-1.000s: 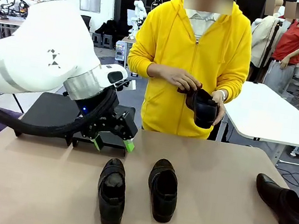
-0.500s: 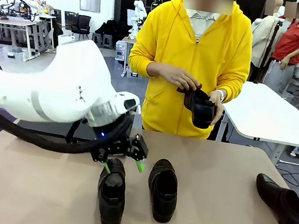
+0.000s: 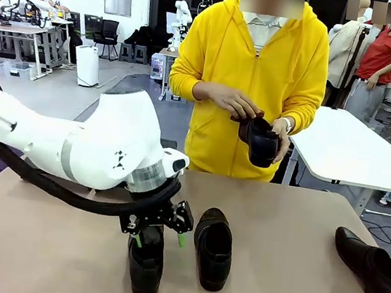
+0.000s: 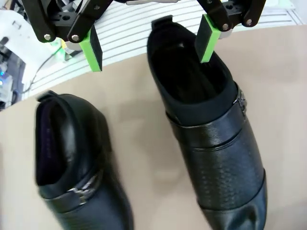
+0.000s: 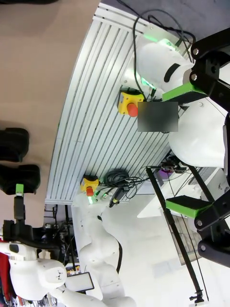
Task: Organize the shoes by placing them on the stand.
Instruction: Place the Shoe from the middle of the table onto the Shoes Stand.
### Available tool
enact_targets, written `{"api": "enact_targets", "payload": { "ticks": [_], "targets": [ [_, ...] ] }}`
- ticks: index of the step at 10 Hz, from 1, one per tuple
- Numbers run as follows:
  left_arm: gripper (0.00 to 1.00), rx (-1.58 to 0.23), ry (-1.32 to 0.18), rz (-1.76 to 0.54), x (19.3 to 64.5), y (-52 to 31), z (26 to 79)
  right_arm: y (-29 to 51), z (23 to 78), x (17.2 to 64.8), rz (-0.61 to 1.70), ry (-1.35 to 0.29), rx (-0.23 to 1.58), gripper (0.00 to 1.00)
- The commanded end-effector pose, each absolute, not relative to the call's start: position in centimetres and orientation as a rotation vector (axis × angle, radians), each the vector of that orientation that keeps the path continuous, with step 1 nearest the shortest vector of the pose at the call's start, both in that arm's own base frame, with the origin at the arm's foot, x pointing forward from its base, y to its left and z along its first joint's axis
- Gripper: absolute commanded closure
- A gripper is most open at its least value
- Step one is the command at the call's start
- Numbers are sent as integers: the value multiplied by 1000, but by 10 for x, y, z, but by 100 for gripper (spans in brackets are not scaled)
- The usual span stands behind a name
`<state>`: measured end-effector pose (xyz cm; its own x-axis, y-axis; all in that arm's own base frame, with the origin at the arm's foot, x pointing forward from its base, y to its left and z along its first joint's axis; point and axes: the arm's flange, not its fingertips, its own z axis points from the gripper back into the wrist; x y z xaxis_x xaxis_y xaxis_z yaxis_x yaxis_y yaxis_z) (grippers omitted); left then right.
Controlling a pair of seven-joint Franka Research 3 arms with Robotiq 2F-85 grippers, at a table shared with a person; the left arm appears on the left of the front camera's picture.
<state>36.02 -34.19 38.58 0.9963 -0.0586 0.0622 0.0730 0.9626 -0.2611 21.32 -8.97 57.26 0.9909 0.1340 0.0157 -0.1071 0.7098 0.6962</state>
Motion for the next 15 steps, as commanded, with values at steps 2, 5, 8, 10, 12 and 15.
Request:
{"api": "enact_targets", "payload": {
  "ticks": [2, 5, 8, 10, 12, 15],
  "targets": [
    [0, -246, -102, -62, 365, -359, 365, -89, 577, 214, 129, 36, 783, 0],
    [0, -219, -135, -20, 379, -365, 352, -89, 577, 214, 129, 36, 783, 0],
    [72, -204, -102, -22, 382, -364, 351, -89, 577, 214, 129, 36, 783, 0],
    [100, -189, -85, -22, 384, -368, 351, -89, 577, 214, 129, 36, 783, 0],
    [100, -167, -50, -38, 386, -371, 354, -89, 577, 214, 129, 36, 783, 0],
    [100, -146, -36, -29, 383, -370, 358, -89, 577, 214, 129, 36, 783, 0]
  ]
}}
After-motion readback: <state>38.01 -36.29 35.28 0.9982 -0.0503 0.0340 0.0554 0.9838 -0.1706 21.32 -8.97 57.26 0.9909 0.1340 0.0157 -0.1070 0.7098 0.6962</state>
